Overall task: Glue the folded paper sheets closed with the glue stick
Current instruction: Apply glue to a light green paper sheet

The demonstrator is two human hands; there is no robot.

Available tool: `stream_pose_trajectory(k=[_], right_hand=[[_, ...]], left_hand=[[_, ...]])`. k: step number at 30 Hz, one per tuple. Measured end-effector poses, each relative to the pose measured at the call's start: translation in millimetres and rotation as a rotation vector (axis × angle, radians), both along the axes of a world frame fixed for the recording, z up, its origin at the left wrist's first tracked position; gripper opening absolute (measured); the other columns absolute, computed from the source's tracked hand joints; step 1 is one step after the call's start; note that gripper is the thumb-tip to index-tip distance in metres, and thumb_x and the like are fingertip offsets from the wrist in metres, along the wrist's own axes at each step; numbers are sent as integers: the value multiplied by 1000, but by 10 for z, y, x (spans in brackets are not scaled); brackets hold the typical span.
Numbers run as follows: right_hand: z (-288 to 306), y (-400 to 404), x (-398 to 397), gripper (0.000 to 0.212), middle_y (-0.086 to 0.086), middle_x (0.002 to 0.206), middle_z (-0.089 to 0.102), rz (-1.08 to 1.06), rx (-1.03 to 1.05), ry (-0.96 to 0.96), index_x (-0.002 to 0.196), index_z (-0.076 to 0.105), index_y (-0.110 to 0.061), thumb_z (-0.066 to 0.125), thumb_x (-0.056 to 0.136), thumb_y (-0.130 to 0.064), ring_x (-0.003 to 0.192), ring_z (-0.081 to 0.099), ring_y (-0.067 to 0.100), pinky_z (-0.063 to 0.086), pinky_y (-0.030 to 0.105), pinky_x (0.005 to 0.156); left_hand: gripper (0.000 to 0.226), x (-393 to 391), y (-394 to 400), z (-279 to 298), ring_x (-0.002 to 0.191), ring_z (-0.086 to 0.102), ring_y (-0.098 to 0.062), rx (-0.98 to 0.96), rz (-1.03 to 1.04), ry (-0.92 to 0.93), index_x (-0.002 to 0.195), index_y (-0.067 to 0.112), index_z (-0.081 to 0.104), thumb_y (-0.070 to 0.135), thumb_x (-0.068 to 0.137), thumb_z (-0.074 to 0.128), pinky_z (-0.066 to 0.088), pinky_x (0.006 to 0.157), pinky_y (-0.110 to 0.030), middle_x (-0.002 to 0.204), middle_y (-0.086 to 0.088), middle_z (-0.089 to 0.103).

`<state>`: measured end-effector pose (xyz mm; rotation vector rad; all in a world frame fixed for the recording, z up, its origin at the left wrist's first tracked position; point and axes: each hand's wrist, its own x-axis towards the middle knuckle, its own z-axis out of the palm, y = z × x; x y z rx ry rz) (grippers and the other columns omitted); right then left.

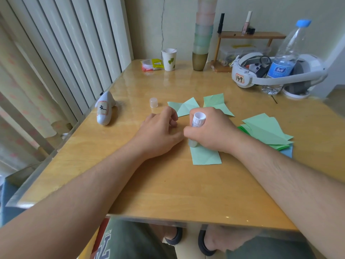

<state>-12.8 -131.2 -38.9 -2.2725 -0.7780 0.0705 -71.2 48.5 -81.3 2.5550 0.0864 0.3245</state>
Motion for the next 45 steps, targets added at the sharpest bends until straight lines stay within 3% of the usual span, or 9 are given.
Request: stream_pose_trajectory(k=[12, 28, 31, 34, 40, 45], right_hand=[[-17, -151, -206, 29, -5, 60, 42, 53, 9, -2, 74, 51, -5, 73, 75, -25, 59, 35, 12, 32, 32, 55], [-23, -254, -348, 30, -8, 56, 42, 86, 17, 71, 68, 51, -11, 75, 77, -27, 60, 38, 12, 33, 32, 57], [14, -287, -341, 33, -4, 58, 36, 81, 180, 224, 65, 46, -9, 71, 71, -28, 60, 34, 14, 29, 35, 59], [68, -295, -269, 31, 2, 60, 33, -4, 333, 224, 62, 41, -10, 67, 68, -26, 63, 32, 20, 27, 39, 60], [-5, -296, -261, 33, -9, 53, 36, -51, 148, 48, 63, 45, -13, 73, 77, -19, 55, 33, 12, 30, 30, 53], [-71, -304, -296, 32, -7, 55, 41, -66, 72, -15, 68, 50, -9, 76, 76, -26, 58, 34, 12, 32, 32, 54]], left_hand=[[59, -39, -26, 30, 111, 46, -20, 33, -38, 54, 105, 44, 38, 78, 62, 58, 41, 106, -46, 110, 23, 52], [61, -37, -27, 24, 110, 47, -21, 54, -40, 62, 104, 45, 37, 81, 59, 59, 42, 105, -45, 112, 18, 53], [63, -39, -30, 29, 108, 45, -20, 69, -38, 63, 105, 44, 37, 83, 61, 60, 42, 104, -44, 113, 17, 53], [60, -38, -38, 33, 112, 44, -20, 80, -31, 54, 108, 42, 39, 75, 71, 73, 41, 105, -44, 115, 16, 53], [57, -49, -53, 51, 112, 43, -20, 90, -29, 56, 109, 40, 41, 71, 74, 73, 40, 106, -44, 116, 15, 52], [56, -49, -50, 45, 110, 44, -20, 85, -31, 62, 107, 42, 39, 73, 72, 70, 41, 105, -45, 115, 15, 54]])
